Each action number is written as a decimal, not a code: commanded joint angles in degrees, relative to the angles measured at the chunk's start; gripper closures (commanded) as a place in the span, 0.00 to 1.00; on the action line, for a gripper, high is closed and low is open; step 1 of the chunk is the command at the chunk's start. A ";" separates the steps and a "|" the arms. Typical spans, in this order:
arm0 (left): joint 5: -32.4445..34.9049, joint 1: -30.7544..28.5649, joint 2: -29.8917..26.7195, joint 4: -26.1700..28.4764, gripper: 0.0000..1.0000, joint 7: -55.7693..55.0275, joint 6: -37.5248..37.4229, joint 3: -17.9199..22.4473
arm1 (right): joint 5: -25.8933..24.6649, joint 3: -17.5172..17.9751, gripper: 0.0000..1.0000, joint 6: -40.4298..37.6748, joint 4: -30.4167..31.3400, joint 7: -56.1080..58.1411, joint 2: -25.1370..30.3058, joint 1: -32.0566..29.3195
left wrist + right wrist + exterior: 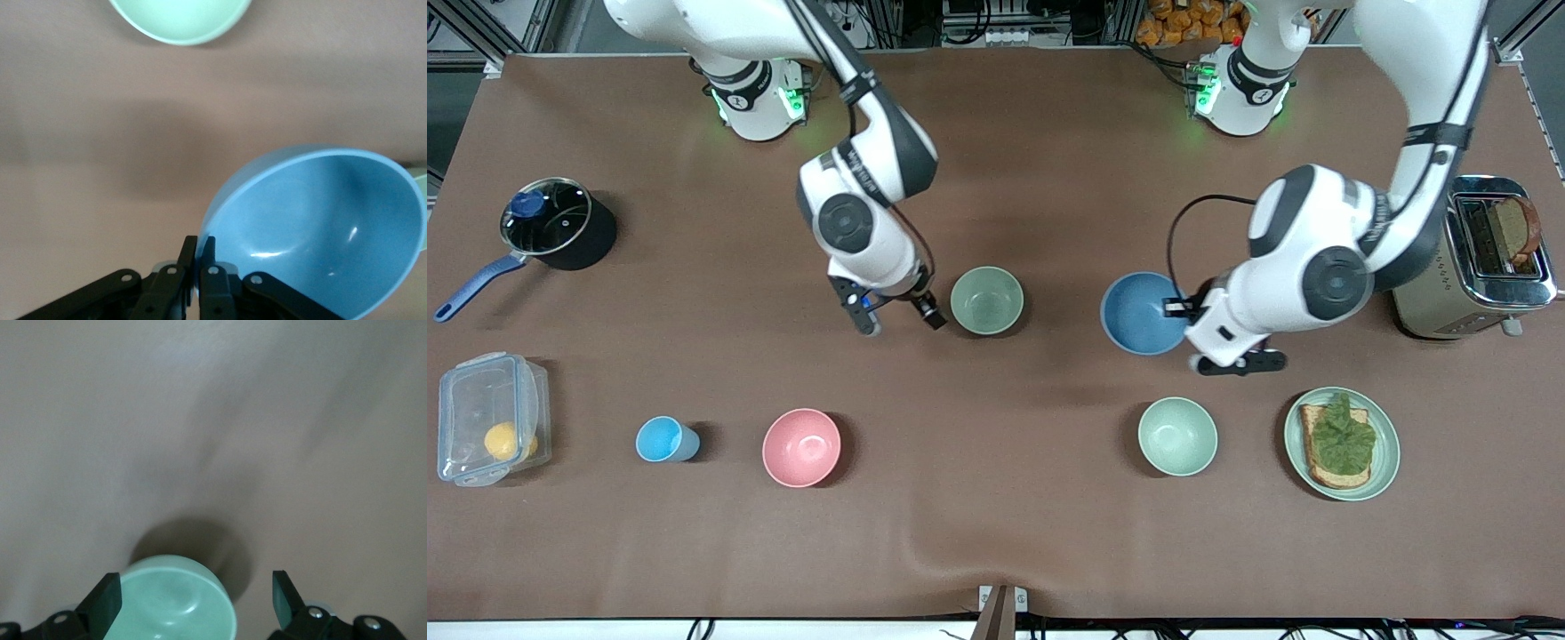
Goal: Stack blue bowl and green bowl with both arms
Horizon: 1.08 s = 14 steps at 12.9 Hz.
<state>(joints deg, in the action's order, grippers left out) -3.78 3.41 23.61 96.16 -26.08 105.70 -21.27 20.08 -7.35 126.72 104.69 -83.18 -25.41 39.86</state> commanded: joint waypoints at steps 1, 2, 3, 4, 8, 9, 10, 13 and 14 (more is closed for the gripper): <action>-1.14 3.70 1.61 -1.32 1.00 -3.70 0.21 0.36 | 10.03 0.58 0.00 -0.59 0.07 4.31 -0.42 -4.26; -1.23 4.50 2.14 -1.32 1.00 -5.02 1.43 0.36 | 14.06 0.58 0.00 -0.59 0.33 7.74 -1.21 -4.79; -1.23 5.37 3.01 -1.24 1.00 -6.43 2.57 0.36 | 16.89 0.58 0.00 -0.77 0.42 10.29 -1.91 -5.23; -1.49 6.34 3.81 -1.32 1.00 -7.57 3.28 0.36 | 18.57 0.67 0.00 -0.77 0.42 11.28 -2.53 -5.15; -2.02 9.07 5.48 -1.15 1.00 -13.46 6.35 0.36 | 24.56 0.76 0.00 3.26 0.25 11.03 -6.57 -4.18; -2.02 9.68 5.57 -0.97 1.00 -15.30 7.84 0.36 | 25.52 0.76 0.00 4.14 0.25 11.20 -7.45 -4.09; -2.11 9.86 6.09 -0.97 1.00 -16.45 8.90 0.36 | 26.40 0.76 0.00 4.93 0.16 11.20 -8.07 -4.09; -3.15 10.66 7.41 -0.62 1.00 -17.25 11.28 0.27 | 30.78 0.76 0.00 6.86 -0.19 11.37 -9.65 -4.27; -3.69 11.27 7.50 -0.45 1.00 -17.95 11.63 0.35 | 32.81 0.84 0.00 9.66 -0.19 11.37 -10.26 -3.66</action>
<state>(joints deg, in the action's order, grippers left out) -5.21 13.73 30.25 96.10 -42.79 116.15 -21.30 48.71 -6.69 133.29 105.12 -72.65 -34.43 35.78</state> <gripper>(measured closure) 0.947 0.000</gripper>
